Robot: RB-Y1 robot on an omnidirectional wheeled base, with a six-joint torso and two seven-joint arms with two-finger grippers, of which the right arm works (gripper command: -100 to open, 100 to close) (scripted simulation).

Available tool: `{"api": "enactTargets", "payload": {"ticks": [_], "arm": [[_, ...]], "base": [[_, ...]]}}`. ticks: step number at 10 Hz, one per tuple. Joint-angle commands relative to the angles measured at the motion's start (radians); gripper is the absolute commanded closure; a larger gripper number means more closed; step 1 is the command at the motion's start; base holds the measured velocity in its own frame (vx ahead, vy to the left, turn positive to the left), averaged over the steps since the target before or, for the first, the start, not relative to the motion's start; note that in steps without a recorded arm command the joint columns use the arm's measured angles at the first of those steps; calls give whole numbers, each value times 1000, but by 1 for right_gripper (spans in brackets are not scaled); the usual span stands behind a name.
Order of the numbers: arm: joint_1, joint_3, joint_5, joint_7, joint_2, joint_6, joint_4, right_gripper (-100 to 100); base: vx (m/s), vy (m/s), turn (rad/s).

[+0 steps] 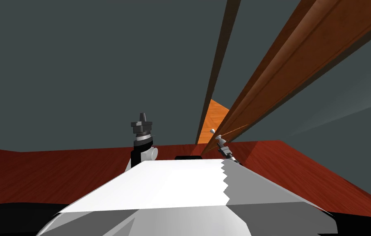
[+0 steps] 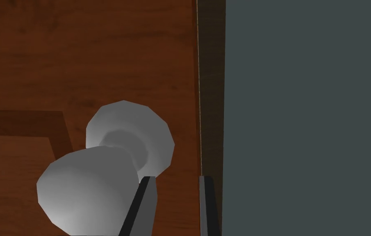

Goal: Pull the door open

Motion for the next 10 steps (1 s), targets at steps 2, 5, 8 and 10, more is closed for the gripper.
{"api": "enactTargets", "payload": {"ticks": [2,5,8,10], "arm": [[3,2,2,-7,-14,-9,4,-100],[-8,-4,-13,-21,-33,-3,17,-100],[10,8,-4,-27,-18,0,11,100],[10,8,-4,-27,-18,0,11,100]], "base": [[-162,-37,-9],[-1,-81,94],[-4,7,1],[0,3,-1]]}}
